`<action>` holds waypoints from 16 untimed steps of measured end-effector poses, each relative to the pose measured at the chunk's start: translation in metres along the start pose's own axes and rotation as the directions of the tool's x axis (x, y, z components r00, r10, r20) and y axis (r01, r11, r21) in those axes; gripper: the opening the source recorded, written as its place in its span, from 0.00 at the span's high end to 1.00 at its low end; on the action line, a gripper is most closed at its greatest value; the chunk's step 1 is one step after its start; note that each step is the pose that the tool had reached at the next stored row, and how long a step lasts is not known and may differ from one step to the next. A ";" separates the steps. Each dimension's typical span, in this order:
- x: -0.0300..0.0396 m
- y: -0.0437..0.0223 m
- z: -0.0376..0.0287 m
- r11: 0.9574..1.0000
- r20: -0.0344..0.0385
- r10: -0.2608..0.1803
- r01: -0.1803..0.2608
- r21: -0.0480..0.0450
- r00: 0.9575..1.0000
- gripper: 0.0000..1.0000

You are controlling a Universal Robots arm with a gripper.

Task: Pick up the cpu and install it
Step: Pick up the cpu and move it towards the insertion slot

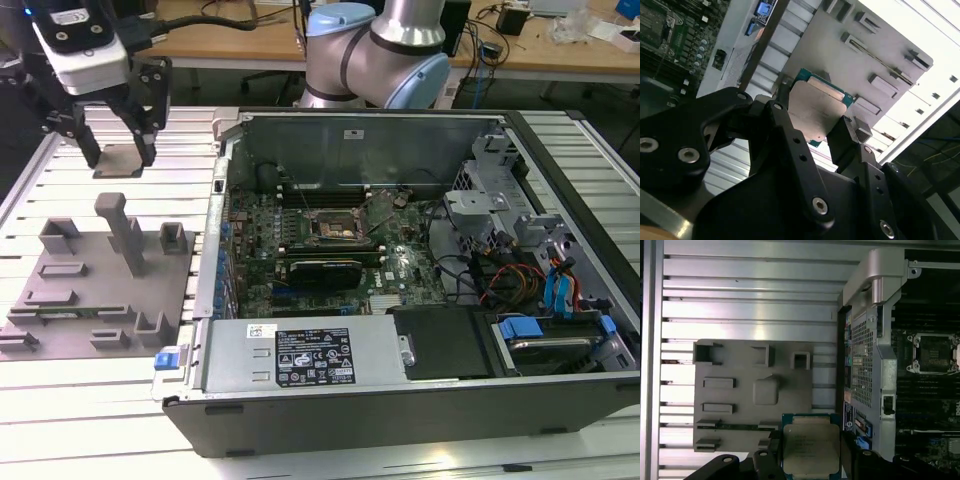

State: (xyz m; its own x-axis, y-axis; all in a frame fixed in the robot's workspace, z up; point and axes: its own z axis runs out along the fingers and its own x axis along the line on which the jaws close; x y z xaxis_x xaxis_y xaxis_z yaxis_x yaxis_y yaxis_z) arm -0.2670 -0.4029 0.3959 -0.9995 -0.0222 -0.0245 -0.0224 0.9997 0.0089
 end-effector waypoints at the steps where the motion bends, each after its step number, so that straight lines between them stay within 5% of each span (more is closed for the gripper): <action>1: -0.0025 -0.0001 0.0001 1.000 0.000 0.000 0.000 0.000 1.000 0.45; 16: -0.0497 -0.0011 0.0012 1.000 0.000 0.000 0.000 0.000 1.000 0.45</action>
State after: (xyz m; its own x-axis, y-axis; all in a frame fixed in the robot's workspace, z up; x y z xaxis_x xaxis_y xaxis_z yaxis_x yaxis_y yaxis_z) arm -0.2172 -0.4029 0.3959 -0.9995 -0.0223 -0.0244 -0.0225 0.9997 0.0089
